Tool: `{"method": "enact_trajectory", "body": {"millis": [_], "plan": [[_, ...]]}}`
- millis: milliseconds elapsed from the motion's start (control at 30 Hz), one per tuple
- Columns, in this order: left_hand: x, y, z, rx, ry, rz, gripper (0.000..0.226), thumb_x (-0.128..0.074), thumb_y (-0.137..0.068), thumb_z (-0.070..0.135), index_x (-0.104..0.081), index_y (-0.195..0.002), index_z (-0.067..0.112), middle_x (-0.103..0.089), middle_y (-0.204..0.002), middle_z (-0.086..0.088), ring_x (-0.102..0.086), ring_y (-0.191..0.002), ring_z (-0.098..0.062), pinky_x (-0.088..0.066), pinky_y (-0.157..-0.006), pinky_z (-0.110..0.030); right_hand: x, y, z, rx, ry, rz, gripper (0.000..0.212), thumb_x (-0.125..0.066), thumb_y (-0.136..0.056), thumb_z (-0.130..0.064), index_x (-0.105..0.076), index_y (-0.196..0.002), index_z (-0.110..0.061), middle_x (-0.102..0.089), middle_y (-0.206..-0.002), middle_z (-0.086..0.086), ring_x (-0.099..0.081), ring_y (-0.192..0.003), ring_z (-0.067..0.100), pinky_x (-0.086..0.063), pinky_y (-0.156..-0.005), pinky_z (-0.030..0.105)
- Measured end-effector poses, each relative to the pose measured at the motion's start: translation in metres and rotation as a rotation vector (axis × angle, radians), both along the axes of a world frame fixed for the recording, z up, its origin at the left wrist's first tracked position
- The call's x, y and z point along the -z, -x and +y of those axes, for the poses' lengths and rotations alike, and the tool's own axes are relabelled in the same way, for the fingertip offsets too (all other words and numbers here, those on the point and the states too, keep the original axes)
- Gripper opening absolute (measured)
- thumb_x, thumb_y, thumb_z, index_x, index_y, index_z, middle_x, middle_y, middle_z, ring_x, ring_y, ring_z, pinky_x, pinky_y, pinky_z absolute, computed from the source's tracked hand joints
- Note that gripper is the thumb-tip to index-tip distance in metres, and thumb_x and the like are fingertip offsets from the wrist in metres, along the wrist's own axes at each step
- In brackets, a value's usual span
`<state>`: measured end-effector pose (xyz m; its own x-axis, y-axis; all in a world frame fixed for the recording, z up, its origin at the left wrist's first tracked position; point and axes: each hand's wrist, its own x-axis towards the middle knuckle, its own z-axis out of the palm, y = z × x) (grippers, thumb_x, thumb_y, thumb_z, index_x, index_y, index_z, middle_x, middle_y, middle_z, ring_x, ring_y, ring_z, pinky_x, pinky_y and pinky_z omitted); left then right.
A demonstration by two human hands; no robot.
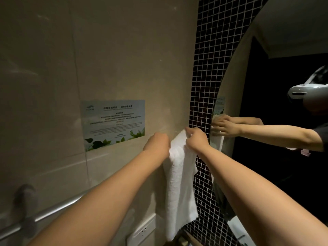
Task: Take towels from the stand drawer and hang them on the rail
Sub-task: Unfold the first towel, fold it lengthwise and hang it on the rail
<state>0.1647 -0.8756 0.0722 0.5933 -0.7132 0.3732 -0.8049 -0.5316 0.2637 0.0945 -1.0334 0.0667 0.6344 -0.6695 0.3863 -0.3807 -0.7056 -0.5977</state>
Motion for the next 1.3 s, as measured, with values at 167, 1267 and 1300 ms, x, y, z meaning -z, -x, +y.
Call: {"method": "enact_trajectory", "body": {"millis": [167,1267,1300], "plan": [[0.003,-0.008,0.002,-0.031,0.011,0.081,0.025,-0.062,-0.086,0.002,-0.074,-0.106,0.011,-0.07,-0.104,-0.011,-0.068,-0.095,-0.029,-0.057,-0.079,-0.034,0.005,-0.013,-0.006,0.045,0.054,0.074,0.026,-0.051,-0.072,0.01,-0.046,-0.062,-0.013,-0.055,-0.083,0.011,-0.059,-0.081,0.032,-0.041,-0.059,0.031],[0.0,0.011,-0.01,0.032,-0.159,-0.197,0.017,-0.064,-0.084,0.012,-0.066,-0.101,0.015,-0.065,-0.097,-0.007,-0.066,-0.088,-0.03,-0.044,-0.063,-0.033,0.054,-0.001,-0.029,0.145,-0.216,-0.267,0.026,-0.046,-0.103,-0.034,-0.052,-0.116,-0.012,-0.066,-0.116,0.013,-0.056,-0.092,0.023,-0.042,-0.078,0.032],[0.003,0.015,-0.01,0.018,-0.166,-0.264,0.012,-0.063,-0.086,0.013,-0.065,-0.098,0.016,-0.064,-0.097,-0.007,-0.066,-0.089,-0.031,-0.041,-0.063,-0.033,0.053,0.0,-0.031,0.131,-0.227,-0.258,0.026,-0.049,-0.102,-0.034,-0.054,-0.116,-0.013,-0.066,-0.116,0.012,-0.056,-0.093,0.022,-0.041,-0.078,0.031]]}}
